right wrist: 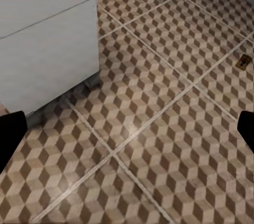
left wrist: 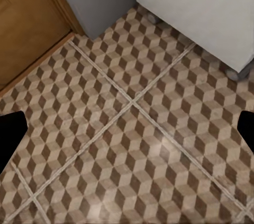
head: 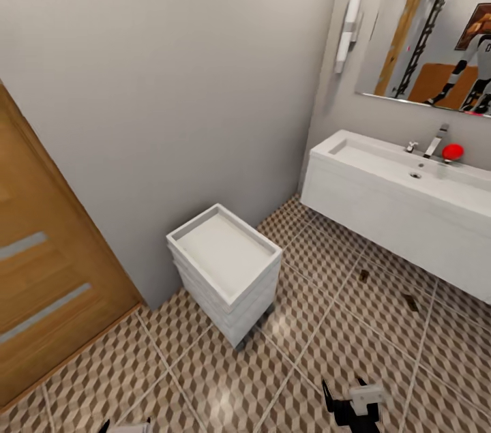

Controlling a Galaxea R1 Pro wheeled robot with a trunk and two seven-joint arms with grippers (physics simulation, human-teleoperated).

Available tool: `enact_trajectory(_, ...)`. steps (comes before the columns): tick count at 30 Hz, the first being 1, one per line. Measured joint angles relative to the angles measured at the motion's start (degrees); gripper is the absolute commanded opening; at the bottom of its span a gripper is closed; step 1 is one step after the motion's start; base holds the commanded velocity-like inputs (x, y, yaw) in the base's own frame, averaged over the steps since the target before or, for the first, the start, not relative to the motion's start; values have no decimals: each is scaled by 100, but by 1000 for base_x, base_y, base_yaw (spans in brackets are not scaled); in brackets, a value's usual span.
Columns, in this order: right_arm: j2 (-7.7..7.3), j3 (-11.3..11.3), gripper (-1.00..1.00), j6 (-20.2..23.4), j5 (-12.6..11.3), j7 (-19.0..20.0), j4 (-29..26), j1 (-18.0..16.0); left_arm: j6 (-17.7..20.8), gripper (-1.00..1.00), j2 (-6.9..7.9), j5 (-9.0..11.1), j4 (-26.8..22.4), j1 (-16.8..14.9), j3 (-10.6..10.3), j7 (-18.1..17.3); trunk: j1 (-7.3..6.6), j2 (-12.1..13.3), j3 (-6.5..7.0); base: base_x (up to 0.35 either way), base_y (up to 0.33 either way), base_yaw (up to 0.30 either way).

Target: Take the four mousetraps from the cabinet in the bathroom and place them on the bathroom floor. Make sure all four end up on the same floor surface, and ensure that at least two of them are either under or directly next to the same bathroom sink.

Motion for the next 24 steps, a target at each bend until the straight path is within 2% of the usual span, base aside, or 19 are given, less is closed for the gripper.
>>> enact_trajectory(24, 0, -1, 100, -2, -1, 0, 1, 0, 2, 100, -4, 0, -1, 1, 0, -2, -2, -1, 0, -18, 17, 279)
